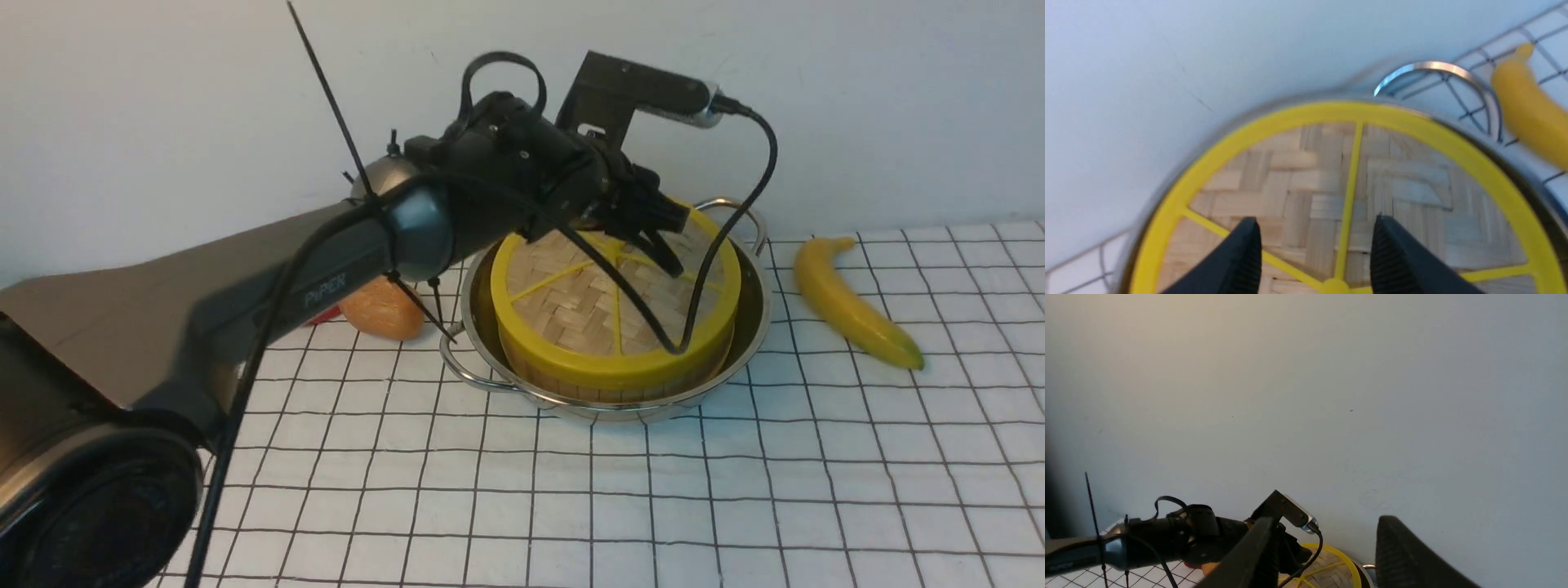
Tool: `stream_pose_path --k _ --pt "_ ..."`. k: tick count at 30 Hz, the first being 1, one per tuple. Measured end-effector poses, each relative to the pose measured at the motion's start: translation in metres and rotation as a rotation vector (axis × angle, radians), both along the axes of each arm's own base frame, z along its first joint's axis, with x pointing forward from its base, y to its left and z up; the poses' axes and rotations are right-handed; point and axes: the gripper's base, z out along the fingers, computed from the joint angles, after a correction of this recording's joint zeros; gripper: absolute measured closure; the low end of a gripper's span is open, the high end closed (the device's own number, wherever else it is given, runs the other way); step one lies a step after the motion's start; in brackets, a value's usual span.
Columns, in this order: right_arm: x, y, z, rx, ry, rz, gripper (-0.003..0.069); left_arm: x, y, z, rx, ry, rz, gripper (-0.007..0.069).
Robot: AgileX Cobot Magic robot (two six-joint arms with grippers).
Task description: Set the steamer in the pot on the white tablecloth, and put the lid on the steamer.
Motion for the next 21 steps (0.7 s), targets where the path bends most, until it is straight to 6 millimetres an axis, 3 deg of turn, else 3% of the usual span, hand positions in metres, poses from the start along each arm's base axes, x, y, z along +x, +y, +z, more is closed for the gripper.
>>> stream_pose_path --k 3,6,7,8,10,13,16,19,21 --pt "0.0 0.0 0.0 0.0 0.0 0.0 0.0323 -0.008 0.009 0.021 0.034 -0.007 0.022 0.0316" --pt "0.0 0.0 0.0 -0.008 -0.003 -0.003 0.0323 -0.02 0.025 0.047 0.111 -0.009 0.048 0.0454" --pt "0.0 0.0 0.0 -0.01 -0.004 -0.003 0.0323 -0.022 0.027 0.051 0.122 -0.009 0.051 0.0466" --pt "0.0 -0.001 0.0 -0.022 -0.008 -0.008 0.0323 -0.028 0.033 0.061 0.149 -0.011 0.061 0.0547" --pt "0.001 -0.002 0.0 -0.045 -0.016 -0.025 0.0324 -0.039 0.043 0.08 0.172 -0.018 0.072 0.062" --pt "0.001 -0.005 -0.009 -0.094 -0.016 -0.056 0.0349 -0.062 0.059 0.11 0.151 -0.048 0.08 0.0648" --pt "-0.003 -0.011 -0.031 -0.142 0.01 -0.099 0.0422 -0.1 0.082 0.137 0.098 -0.077 0.075 0.0648" --pt "-0.006 -0.016 -0.048 -0.171 0.029 -0.13 0.048 -0.124 0.093 0.144 0.08 -0.1 0.057 0.0648" --pt "-0.012 -0.021 -0.077 -0.207 0.06 -0.161 0.0546 -0.158 0.108 0.153 0.033 -0.147 0.025 0.0648"
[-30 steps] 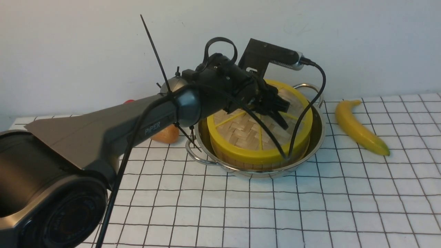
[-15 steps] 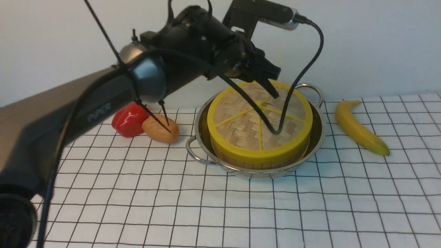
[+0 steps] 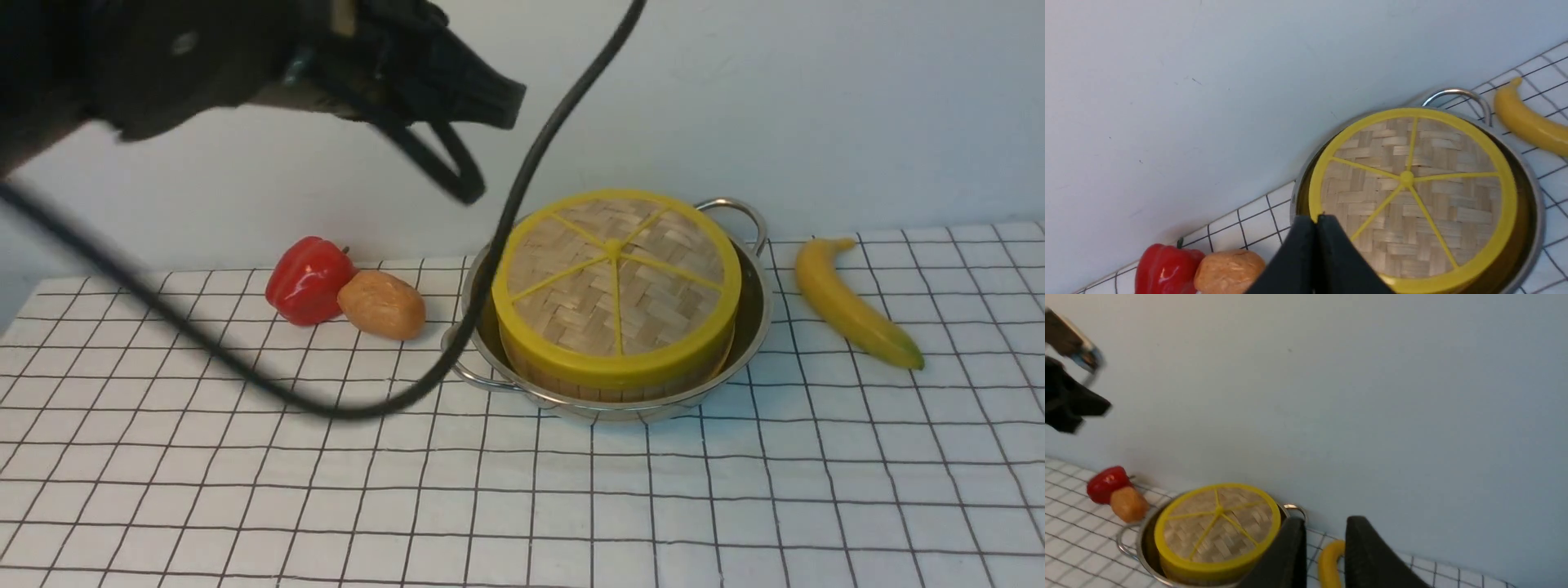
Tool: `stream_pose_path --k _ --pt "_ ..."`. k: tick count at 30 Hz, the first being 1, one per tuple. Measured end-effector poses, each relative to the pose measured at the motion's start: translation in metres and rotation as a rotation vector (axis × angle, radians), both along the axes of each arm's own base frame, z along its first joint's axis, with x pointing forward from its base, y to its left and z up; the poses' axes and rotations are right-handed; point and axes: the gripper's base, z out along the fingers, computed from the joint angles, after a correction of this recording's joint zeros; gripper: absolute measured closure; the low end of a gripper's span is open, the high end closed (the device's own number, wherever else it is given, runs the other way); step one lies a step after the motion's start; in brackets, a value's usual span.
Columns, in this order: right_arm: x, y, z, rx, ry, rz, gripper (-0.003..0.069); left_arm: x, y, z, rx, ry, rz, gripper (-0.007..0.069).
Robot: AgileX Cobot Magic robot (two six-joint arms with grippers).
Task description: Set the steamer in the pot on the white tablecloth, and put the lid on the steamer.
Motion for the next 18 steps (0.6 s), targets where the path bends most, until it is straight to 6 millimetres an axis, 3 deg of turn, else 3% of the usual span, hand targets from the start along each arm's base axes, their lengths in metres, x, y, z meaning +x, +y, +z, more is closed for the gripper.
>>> stream_pose_path --k 5,10,15,18 --pt "-0.01 -0.006 -0.052 -0.037 0.045 -0.03 0.0647 -0.057 0.028 -0.016 -0.104 -0.024 -0.043 0.0648" --pt "-0.02 -0.009 -0.092 -0.037 0.028 -0.03 0.0666 -0.099 0.059 -0.05 -0.145 -0.023 -0.05 0.0648" --pt "-0.019 -0.009 -0.115 -0.03 -0.02 -0.022 0.0666 -0.125 0.078 -0.084 -0.132 -0.031 -0.075 0.0648" --pt "-0.013 -0.005 -0.124 -0.014 -0.01 -0.011 0.0666 -0.138 0.086 -0.095 -0.157 -0.071 -0.101 0.0648"
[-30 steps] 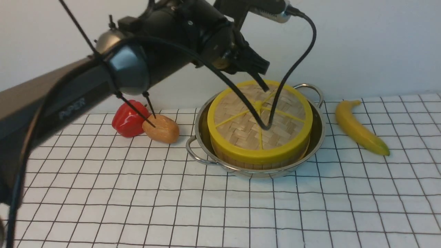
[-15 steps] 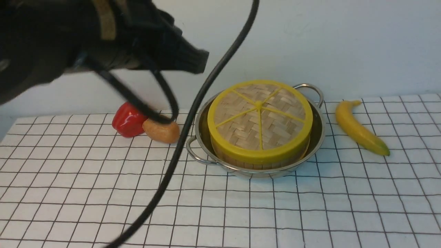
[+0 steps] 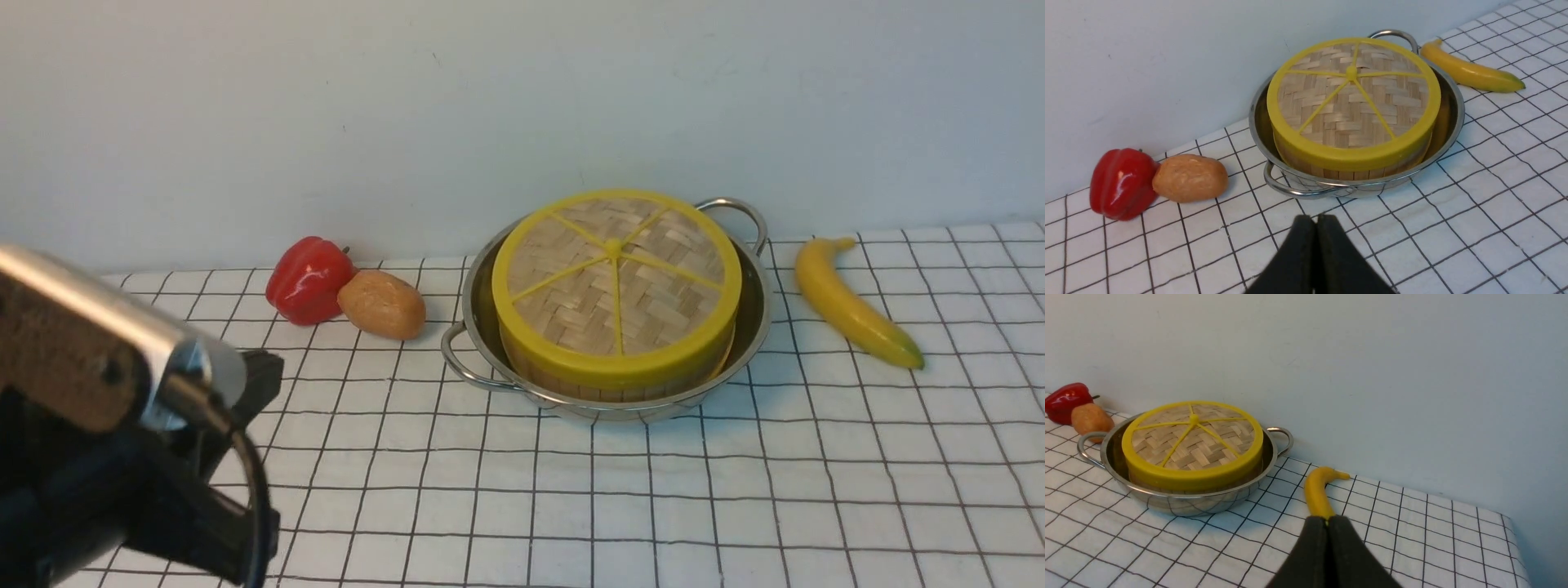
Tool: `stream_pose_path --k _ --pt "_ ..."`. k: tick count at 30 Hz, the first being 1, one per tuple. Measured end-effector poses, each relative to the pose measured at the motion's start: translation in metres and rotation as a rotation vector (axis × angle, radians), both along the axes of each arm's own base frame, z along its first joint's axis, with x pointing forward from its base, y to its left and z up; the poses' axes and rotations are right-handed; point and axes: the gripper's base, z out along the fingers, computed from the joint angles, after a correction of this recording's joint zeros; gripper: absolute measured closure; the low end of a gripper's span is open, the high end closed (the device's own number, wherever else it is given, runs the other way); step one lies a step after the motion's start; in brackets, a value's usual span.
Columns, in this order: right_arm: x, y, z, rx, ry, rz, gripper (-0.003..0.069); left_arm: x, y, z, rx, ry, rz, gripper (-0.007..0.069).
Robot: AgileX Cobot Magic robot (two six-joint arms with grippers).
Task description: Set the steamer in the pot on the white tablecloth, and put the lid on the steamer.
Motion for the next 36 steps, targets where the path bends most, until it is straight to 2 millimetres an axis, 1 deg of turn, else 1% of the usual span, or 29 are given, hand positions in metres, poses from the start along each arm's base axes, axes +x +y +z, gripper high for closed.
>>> stream_pose_path --k 5,22,26,28,29,32,35,36 --pt "0.005 0.004 -0.006 0.041 0.025 0.013 0.0659 -0.01 0.007 -0.001 -0.019 -0.06 -0.014 0.0648" --pt "0.005 0.007 -0.006 0.098 0.042 0.042 0.0632 -0.01 0.008 -0.001 -0.025 -0.052 -0.012 0.0643" --pt "0.005 0.007 -0.006 0.1 0.042 0.044 0.0622 -0.01 0.011 0.0 0.028 -0.093 -0.009 0.0633" --pt "0.004 0.008 -0.006 0.104 0.043 0.049 0.0618 -0.008 0.02 -0.001 0.046 -0.106 0.055 0.0633" --pt "0.004 0.008 -0.006 0.106 0.044 0.051 0.0617 -0.008 0.02 -0.001 0.046 -0.106 0.055 0.0633" --pt "0.004 0.009 -0.006 0.111 0.045 0.057 0.0609 -0.004 0.042 -0.014 0.019 -0.081 0.245 0.0625" --pt "0.004 0.01 -0.006 0.122 0.048 0.068 0.06 -0.012 0.063 -0.028 -0.046 -0.072 0.416 0.0622" --pt "0.004 0.01 -0.006 0.126 0.05 0.073 0.0597 -0.019 0.071 -0.034 -0.074 -0.077 0.488 0.0622"
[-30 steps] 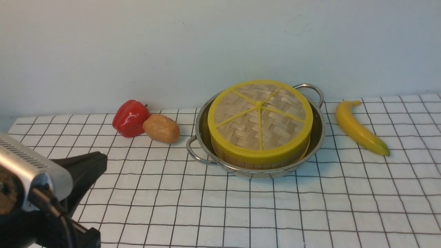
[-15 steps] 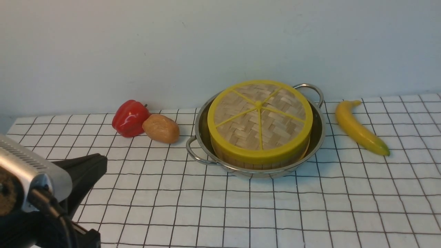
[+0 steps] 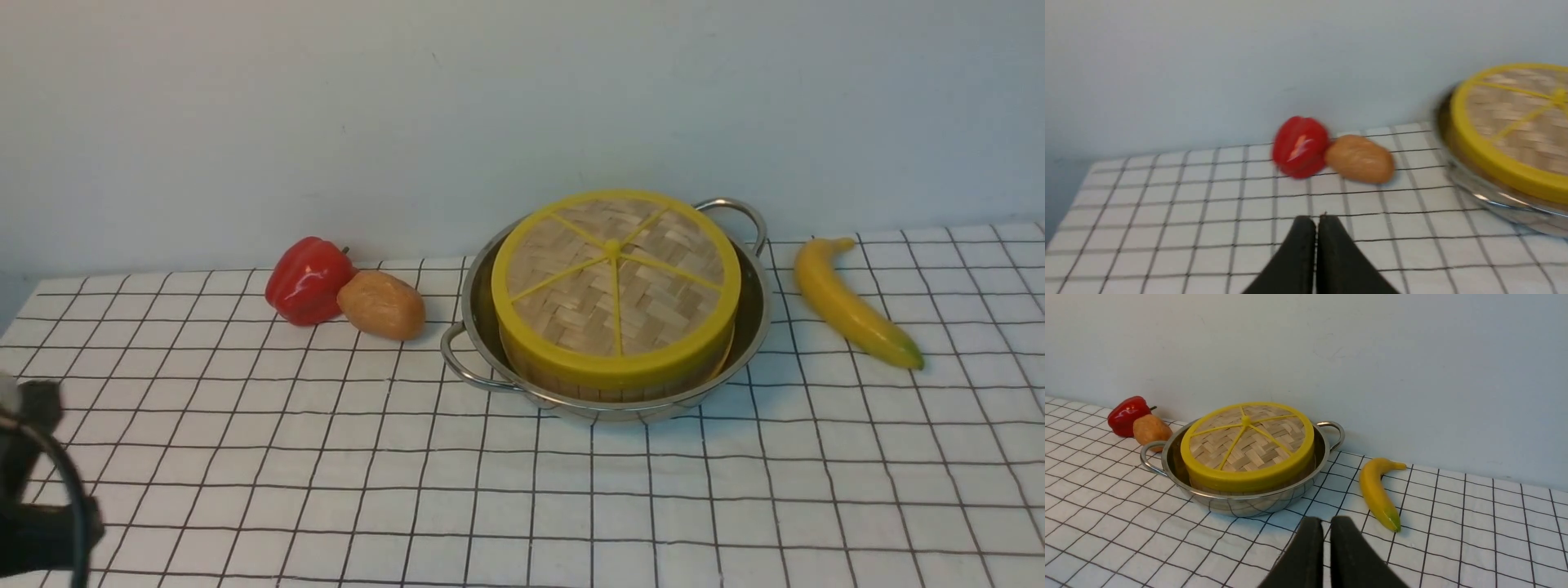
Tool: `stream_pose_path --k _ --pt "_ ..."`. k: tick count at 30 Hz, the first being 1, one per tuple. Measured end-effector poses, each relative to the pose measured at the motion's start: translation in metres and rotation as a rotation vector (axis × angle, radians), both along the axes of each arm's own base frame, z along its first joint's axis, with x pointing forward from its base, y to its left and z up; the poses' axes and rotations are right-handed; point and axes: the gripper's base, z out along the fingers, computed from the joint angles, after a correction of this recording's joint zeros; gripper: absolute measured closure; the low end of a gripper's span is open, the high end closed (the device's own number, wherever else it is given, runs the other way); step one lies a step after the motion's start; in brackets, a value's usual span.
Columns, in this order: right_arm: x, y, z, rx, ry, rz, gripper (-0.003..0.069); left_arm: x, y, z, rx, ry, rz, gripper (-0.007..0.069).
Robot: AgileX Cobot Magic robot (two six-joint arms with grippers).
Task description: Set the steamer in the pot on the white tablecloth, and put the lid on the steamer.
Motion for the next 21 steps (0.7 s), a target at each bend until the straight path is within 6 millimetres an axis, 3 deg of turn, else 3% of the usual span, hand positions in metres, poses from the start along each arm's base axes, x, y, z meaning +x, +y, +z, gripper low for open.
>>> stream_pose_path --k 6,10,21 --pt "-0.001 0.003 0.0 0.031 0.009 0.032 0.0578 -0.039 0.016 -0.019 -0.066 -0.142 0.176 0.0613" --pt "-0.001 0.004 0.0 0.036 0.01 0.038 0.0568 -0.062 0.017 -0.016 -0.078 -0.29 0.188 0.0602" --pt "-0.001 0.004 0.0 0.038 0.012 0.04 0.0543 -0.068 0.016 -0.016 -0.081 -0.326 0.187 0.0579"
